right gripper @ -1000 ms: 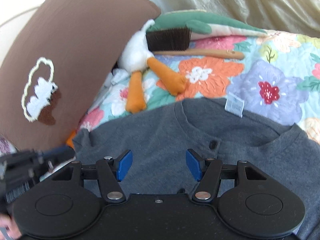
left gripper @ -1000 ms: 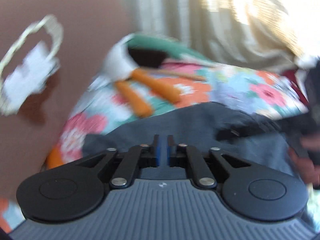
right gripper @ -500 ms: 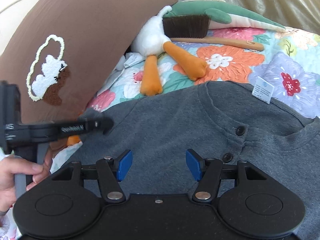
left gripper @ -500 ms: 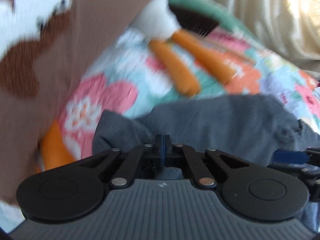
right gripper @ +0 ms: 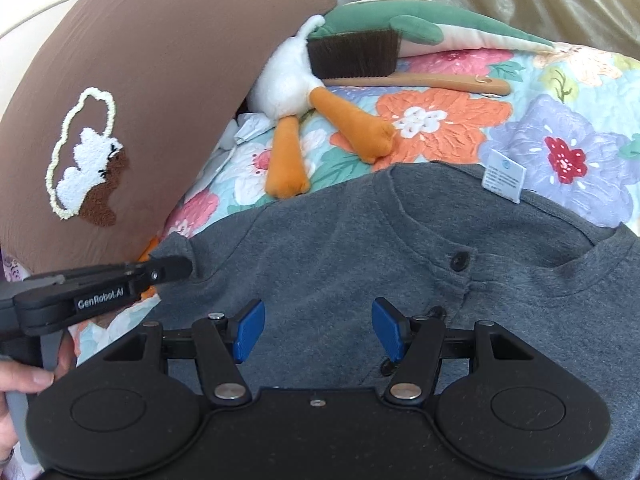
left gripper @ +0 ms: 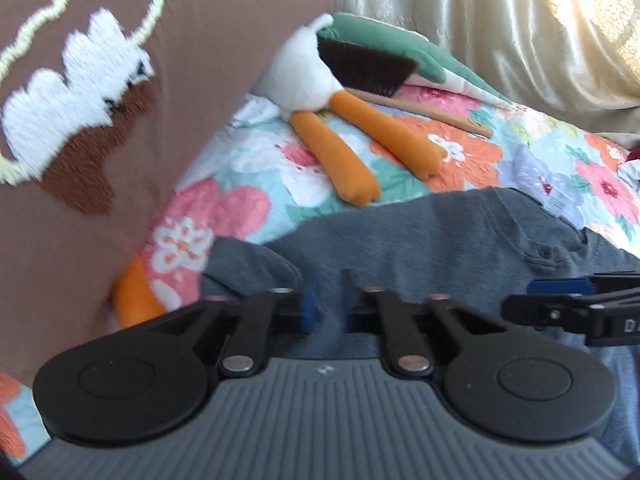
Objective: Fold clothes
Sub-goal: 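Release the hem and move both grippers toward the shirt collar, then grasp the shirt collar edge with both grippers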
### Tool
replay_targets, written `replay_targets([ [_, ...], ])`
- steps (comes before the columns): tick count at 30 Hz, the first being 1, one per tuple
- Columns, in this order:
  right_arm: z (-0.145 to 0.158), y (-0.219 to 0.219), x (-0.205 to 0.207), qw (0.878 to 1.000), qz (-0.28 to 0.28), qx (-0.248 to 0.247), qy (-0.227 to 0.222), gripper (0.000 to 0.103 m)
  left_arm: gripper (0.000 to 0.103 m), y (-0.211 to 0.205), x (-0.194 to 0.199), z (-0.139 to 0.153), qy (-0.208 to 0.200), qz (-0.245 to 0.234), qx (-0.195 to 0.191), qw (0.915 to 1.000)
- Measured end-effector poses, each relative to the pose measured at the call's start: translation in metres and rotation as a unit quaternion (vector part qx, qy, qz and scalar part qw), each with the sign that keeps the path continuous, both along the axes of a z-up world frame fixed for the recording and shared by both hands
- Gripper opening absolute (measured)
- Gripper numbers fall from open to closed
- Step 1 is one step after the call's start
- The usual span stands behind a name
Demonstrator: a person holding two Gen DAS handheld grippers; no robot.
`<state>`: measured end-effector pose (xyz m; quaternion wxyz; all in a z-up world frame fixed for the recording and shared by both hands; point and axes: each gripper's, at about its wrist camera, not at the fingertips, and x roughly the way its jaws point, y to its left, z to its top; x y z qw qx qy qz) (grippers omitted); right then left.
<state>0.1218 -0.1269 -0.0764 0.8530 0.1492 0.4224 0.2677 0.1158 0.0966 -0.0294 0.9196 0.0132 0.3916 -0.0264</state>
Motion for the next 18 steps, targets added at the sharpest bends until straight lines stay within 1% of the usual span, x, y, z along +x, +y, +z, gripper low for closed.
replay_targets([
  [1,0.000,0.001,0.000,1.000,0.002,0.000,-0.001,0.064,0.075,0.002,0.002,-0.001,0.001,0.009,-0.002,1.0000],
  [2,0.000,0.002,0.000,1.000,0.004,0.000,-0.001,0.064,0.075,0.005,0.004,-0.003,0.001,0.009,-0.008,0.9999],
  [5,-0.001,0.004,-0.001,1.000,0.005,-0.001,0.003,0.064,0.074,0.007,0.016,-0.016,0.023,0.000,-0.012,0.9997],
  [6,-0.002,0.005,-0.001,1.000,0.005,-0.002,0.004,0.064,0.062,0.007,0.022,-0.023,0.032,0.003,-0.012,0.9994],
  [7,-0.002,0.005,0.000,1.000,0.005,-0.003,0.005,0.064,0.028,0.010,0.027,-0.030,0.041,0.018,-0.010,0.9989],
  [8,-0.003,0.006,0.000,1.000,0.004,-0.004,0.005,0.064,0.017,0.013,0.031,-0.035,0.043,0.029,-0.004,0.9986],
  [9,-0.004,0.006,0.000,1.000,0.004,-0.005,0.006,0.064,0.014,0.015,0.032,-0.037,0.038,0.027,-0.008,0.9989],
  [12,-0.003,0.005,0.000,1.000,0.001,-0.005,0.005,0.064,0.010,0.014,0.016,-0.028,-0.005,0.007,-0.010,0.9999],
  [14,-0.001,0.002,0.000,1.000,-0.002,-0.002,0.002,0.064,0.010,0.005,-0.003,-0.019,-0.049,-0.033,-0.012,0.9981],
  [16,0.002,0.001,0.000,1.000,-0.005,0.000,0.002,0.064,0.010,-0.007,-0.023,-0.009,-0.076,-0.077,-0.015,0.9940],
  [18,0.006,0.000,-0.001,1.000,-0.007,0.002,0.001,0.064,0.010,-0.021,-0.039,-0.006,-0.075,-0.106,-0.004,0.9915],
])
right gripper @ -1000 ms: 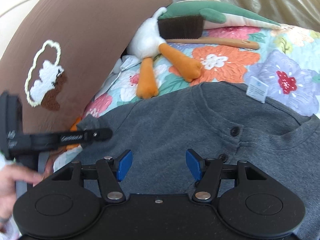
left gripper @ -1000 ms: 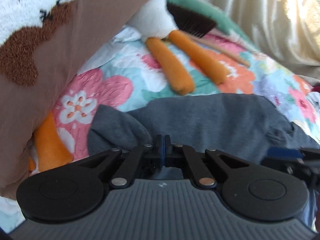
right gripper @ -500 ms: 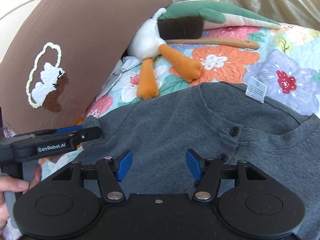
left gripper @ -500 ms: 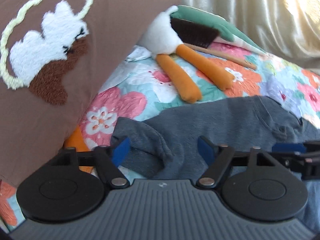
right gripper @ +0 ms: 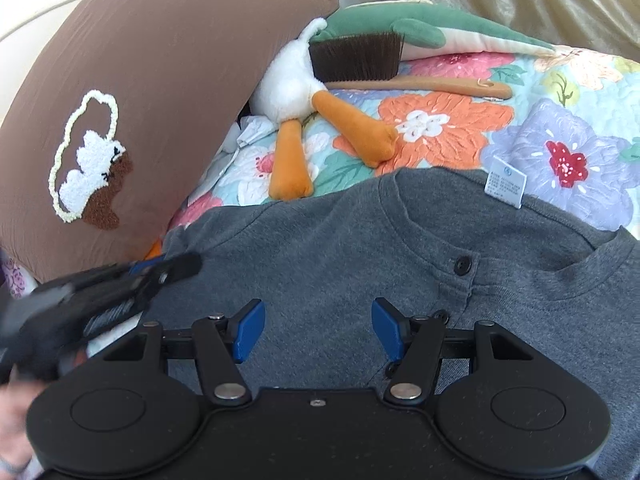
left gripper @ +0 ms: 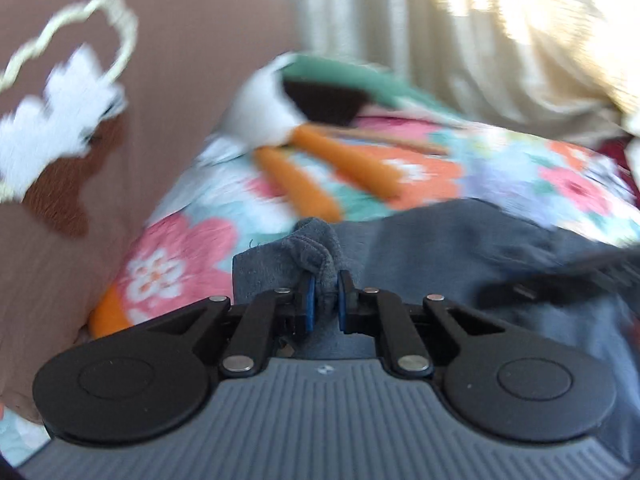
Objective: Fold clothes
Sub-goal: 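Grasp the shirt collar edge with both grippers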
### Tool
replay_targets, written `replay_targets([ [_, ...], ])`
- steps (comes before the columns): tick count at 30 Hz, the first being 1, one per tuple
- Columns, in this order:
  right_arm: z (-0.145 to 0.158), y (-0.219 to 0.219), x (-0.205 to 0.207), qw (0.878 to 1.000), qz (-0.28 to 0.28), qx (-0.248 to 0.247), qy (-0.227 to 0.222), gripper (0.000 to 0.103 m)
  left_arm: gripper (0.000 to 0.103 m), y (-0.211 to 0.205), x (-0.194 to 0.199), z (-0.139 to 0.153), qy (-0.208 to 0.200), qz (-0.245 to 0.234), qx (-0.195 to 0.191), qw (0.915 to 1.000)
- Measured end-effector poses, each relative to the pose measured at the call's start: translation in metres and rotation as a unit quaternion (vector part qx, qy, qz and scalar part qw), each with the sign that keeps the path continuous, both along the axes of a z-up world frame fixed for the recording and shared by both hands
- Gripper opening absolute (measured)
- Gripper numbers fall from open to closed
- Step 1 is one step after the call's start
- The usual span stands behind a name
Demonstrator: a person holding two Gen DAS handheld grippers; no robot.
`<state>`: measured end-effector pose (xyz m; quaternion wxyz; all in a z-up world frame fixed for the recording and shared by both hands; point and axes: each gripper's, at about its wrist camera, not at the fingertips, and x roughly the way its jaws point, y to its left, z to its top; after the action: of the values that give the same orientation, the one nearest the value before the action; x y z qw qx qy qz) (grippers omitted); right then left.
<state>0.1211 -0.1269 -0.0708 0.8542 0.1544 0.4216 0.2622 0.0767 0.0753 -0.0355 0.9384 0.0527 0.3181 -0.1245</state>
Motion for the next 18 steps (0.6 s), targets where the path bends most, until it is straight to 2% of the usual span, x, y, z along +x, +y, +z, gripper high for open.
replay_targets([
  [4,0.008,0.000,-0.003,1.000,0.004,0.013,-0.003,0.064,0.010,-0.028,-0.022,-0.010,0.041,-0.060,0.003,0.9974],
  [7,0.010,0.003,-0.005,0.999,0.019,0.029,0.001,0.064,0.010,-0.045,-0.036,-0.025,0.066,-0.094,0.037,0.9927],
  [10,0.011,0.016,-0.010,0.998,0.065,0.023,-0.004,0.064,0.010,-0.048,-0.044,-0.036,0.082,-0.108,0.052,0.9894],
  [15,0.003,0.046,-0.021,0.988,0.149,-0.018,-0.015,0.064,0.012,-0.034,-0.048,-0.032,0.104,-0.114,0.034,0.9875],
  [16,-0.001,0.050,-0.022,0.987,0.155,-0.031,-0.019,0.055,0.013,-0.031,-0.048,-0.031,0.114,-0.115,0.032,0.9863],
  [17,-0.005,0.053,-0.024,0.986,0.159,-0.044,-0.025,0.029,0.013,-0.027,-0.047,-0.030,0.128,-0.113,0.029,0.9849],
  [18,-0.007,0.055,-0.024,0.985,0.161,-0.058,-0.030,0.021,0.014,-0.023,-0.047,-0.027,0.139,-0.107,0.025,0.9842],
])
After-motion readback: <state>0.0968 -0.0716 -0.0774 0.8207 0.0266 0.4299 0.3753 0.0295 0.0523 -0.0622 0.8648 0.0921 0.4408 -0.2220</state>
